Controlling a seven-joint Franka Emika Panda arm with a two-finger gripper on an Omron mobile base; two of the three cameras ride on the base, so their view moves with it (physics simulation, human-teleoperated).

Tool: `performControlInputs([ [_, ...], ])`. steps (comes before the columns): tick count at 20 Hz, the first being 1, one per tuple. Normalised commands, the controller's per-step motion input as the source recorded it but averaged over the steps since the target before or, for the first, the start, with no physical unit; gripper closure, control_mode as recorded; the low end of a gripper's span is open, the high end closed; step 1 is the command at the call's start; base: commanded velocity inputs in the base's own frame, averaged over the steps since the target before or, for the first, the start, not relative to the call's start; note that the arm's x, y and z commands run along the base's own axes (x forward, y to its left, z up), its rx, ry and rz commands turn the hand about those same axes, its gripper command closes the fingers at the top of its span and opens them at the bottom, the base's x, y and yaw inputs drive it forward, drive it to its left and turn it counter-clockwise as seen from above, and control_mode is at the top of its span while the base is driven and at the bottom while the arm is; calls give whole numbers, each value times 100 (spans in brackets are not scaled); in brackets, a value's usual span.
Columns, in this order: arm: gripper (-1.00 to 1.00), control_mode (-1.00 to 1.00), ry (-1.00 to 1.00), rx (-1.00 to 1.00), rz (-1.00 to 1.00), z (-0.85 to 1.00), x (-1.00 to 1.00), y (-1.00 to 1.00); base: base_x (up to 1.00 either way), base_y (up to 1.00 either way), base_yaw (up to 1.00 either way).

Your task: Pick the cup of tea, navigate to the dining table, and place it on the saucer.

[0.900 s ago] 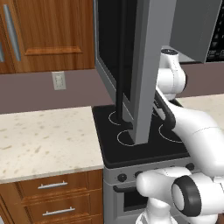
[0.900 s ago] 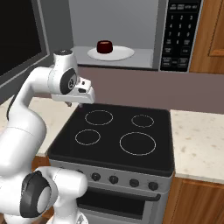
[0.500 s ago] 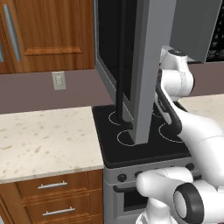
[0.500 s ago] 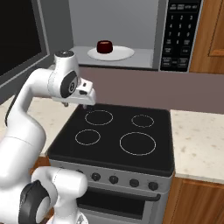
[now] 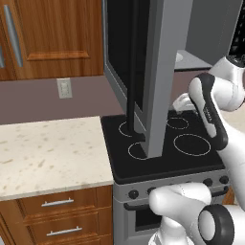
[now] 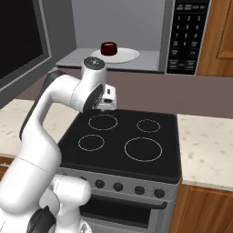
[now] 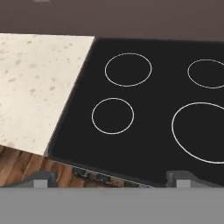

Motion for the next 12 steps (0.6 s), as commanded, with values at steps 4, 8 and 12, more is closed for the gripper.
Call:
performControlInputs([
  [4, -100, -100, -17, 5, 25, 23, 9, -35, 0, 0, 0],
  [8, -100, -100, -22, 1, 28, 29, 14, -13, 0, 0, 0],
  [12, -100, -100, -17, 0, 19, 50, 5, -8, 0, 0, 0],
])
